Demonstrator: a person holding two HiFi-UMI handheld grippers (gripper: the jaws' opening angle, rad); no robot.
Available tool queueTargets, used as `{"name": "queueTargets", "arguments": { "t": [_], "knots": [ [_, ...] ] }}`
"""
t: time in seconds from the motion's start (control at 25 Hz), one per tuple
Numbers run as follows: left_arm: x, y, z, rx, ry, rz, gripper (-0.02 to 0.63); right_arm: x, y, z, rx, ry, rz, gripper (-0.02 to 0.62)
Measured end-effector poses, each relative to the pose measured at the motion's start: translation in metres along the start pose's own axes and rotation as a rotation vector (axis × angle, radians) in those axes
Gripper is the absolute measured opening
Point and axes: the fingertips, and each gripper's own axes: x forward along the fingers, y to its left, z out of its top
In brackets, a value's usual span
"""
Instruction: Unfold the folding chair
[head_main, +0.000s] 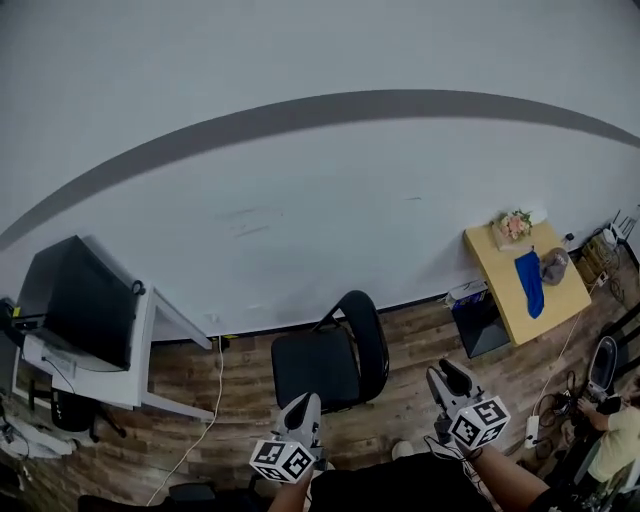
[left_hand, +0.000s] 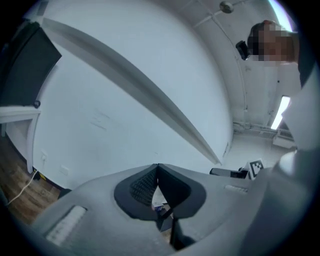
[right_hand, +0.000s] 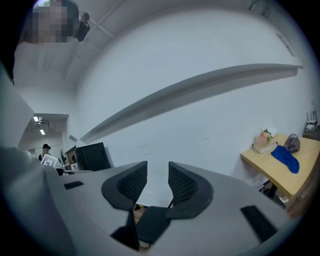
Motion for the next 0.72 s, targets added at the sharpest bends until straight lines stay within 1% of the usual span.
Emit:
{"name": "queueTargets", "arguments": {
  "t": [0.08, 0.12, 0.16, 0.28, 0.36, 0.44, 0.52, 0.72],
  "knots": [
    [0.014, -0.017, 0.005, 0.104, -0.019, 0.021, 0.015, -0.004, -0.022, 0.021, -0.027, -0.054, 0.002, 0.121],
    [0.021, -0.024, 0.006, 0.144, -0.025, 0.034, 0.015, -0.006, -0.032, 0.030, -0.047, -0.071, 0.010, 0.107],
    [0.026, -0.030, 0.008, 0.166, -0.035, 0.048, 0.015, -0.008, -0.041, 0.036, -0.068, -0.081, 0.024, 0.081],
    [0.036, -0.042, 0.012, 0.157, -0.087, 0.099, 0.015, -0.014, -0.061, 0.049, -0.141, -0.092, 0.075, 0.000],
    [0.041, -0.048, 0.014, 0.158, -0.110, 0.144, 0.015, -0.015, -0.076, 0.054, -0.167, -0.083, 0.086, 0.000],
    [0.046, -0.059, 0.014, 0.174, -0.116, 0.178, 0.015, -0.017, -0.096, 0.060, -0.157, -0.072, 0.070, 0.000],
    [0.048, -0.071, 0.010, 0.191, -0.115, 0.196, 0.015, -0.023, -0.112, 0.064, -0.145, -0.071, 0.056, 0.000],
    [0.050, -0.084, -0.004, 0.209, -0.107, 0.236, 0.015, -0.030, -0.137, 0.063, -0.176, -0.066, 0.035, 0.002]
  ]
}}
